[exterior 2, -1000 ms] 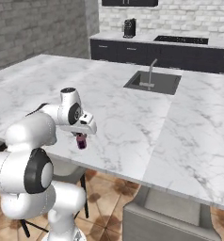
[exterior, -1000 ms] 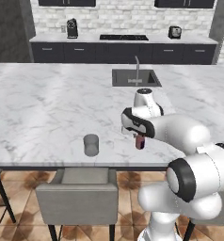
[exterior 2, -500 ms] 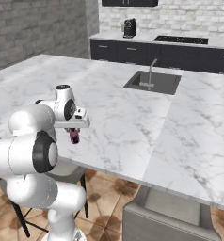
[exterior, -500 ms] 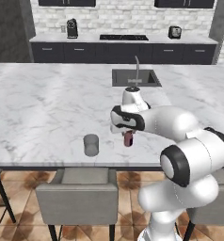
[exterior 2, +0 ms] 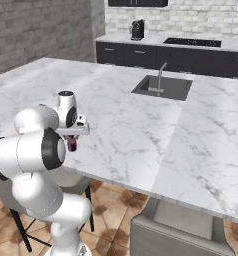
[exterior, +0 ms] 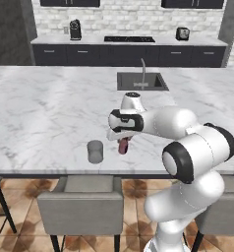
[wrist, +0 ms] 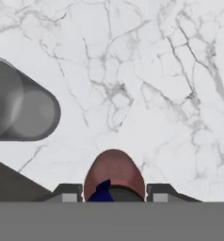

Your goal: There is a wine glass and glass cup on the dining counter. Place the wine bottle next to the wine glass and the juice bottle next to the glass cup.

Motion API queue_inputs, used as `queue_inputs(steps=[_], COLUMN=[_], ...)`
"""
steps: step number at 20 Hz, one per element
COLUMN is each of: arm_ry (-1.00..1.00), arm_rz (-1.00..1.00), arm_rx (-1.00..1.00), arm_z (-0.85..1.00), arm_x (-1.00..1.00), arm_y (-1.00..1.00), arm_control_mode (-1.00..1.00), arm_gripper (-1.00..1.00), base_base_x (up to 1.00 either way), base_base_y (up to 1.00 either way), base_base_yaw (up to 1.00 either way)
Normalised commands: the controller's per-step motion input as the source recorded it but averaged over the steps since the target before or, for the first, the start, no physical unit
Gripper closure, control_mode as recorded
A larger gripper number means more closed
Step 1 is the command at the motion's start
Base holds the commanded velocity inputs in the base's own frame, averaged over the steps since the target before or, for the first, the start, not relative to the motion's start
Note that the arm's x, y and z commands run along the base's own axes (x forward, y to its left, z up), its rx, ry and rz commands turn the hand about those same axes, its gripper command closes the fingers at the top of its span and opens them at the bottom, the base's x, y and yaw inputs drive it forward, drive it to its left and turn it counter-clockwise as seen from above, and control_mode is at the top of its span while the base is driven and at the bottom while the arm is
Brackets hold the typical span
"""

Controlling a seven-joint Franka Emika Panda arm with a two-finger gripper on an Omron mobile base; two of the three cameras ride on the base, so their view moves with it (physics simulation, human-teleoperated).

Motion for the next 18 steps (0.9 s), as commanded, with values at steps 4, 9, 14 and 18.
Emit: queue_inputs(steps=[4,9,14,18], arm_ry=[0.00,0.00,0.00,0.00], arm_rz=[0.07,0.03,0.00,0.00], arm_rx=[0.01,0.00,0.00,0.00], arm_z=[-0.25,-0.27,-0.22,-0.31], arm_x=[0.18,0.14,0.16,0.12], arm_y=[0.27,0.25,0.29,0.26], arm_control_mode=[-1.00,-1.00,-1.00,-1.00], arm_gripper=[1.00,1.00,1.00,1.00], base_base_x=[0.00,0.00,0.00,0.00], base_base_y=[0.00,0.00,0.00,0.00], base_base_yaw=[0.00,0.00,0.00,0.00])
